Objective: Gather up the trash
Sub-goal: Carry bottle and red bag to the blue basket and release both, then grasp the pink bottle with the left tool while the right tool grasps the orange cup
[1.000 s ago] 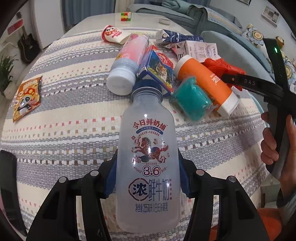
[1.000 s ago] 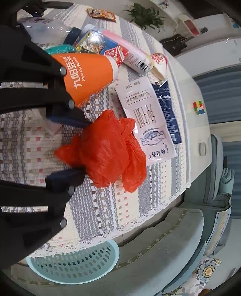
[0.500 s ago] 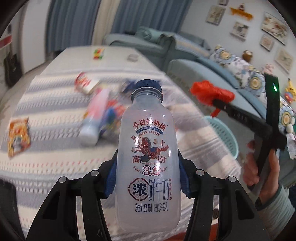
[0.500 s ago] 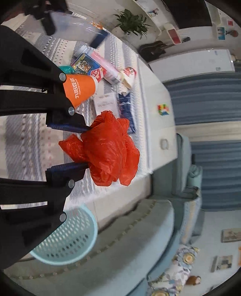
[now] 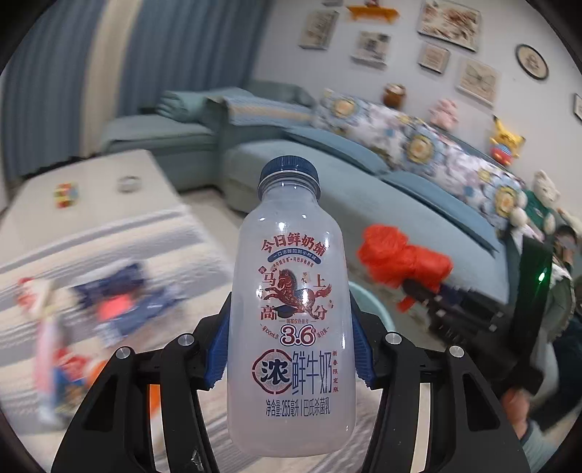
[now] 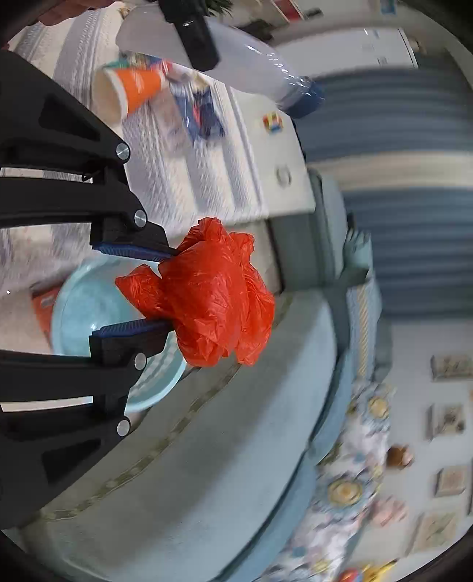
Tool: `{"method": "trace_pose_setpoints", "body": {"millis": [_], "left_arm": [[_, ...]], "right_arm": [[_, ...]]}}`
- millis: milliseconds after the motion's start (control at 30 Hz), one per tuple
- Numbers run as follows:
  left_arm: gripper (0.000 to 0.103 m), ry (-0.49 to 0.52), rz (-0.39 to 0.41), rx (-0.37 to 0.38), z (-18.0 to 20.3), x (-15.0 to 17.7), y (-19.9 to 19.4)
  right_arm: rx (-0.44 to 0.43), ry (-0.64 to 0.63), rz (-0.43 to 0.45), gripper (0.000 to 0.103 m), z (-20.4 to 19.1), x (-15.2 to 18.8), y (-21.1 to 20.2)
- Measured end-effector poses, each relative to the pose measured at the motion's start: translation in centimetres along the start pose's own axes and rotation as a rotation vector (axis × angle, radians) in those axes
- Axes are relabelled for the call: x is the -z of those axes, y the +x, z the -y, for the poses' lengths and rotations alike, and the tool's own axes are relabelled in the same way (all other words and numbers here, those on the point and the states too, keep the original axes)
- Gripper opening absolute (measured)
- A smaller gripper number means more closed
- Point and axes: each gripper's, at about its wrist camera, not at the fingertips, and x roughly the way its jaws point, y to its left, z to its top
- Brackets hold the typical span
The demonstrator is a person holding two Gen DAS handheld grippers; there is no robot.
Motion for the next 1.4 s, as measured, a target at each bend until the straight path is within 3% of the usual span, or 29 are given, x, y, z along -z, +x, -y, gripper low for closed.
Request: {"method": "trace_pose_setpoints", "body": {"millis": [200,367,533,633,667,767,1100,1267,1400], "left_arm": [[0.053,0.011,-0.205,0.097,2.1,0.9,10.0],[0.053,0.045,-0.358,0.104,2.7,4.3,16.9],[0.053,0.035,-0.419,0.101,2.1,6.0,19.2],[0.062,0.032,-0.403,0.079,1.3,6.0,19.2],[0.069,0.026,-0.397,0.079,1.3,5.8,19.1],[0.072,0.0,-0.371,0.092,0.7,5.2,17.9],[0.071,-0.021,-0.271,0.114,-1.0,3.8,12.3],[0.07,-0.031,-0.188,0.111,-1.8,3.7,7.4],[0.07,-0.063,-0.109,0.085,-3.6,3.5,2.9]], "right_arm": [[0.073,0.091,-0.125,0.026,4.5,3.5,4.3],[0.085,0.143,-0.264,0.027,6.5,7.1,8.5],[0.077,0.178,-0.355,0.03,6.7,10.3,11.3],[0.068,0.202,-0.377,0.032,6.8,10.9,12.0],[0.067,0.208,-0.382,0.036,6.8,10.9,12.1],[0.084,0.22,-0.378,0.052,6.8,10.6,12.0],[0.066,0.238,-0.297,0.053,6.6,8.0,8.9],[0.03,0.189,-0.247,0.053,3.9,6.8,6.4],[-0.031,0.137,-0.155,0.053,0.3,4.8,3.0]]}}
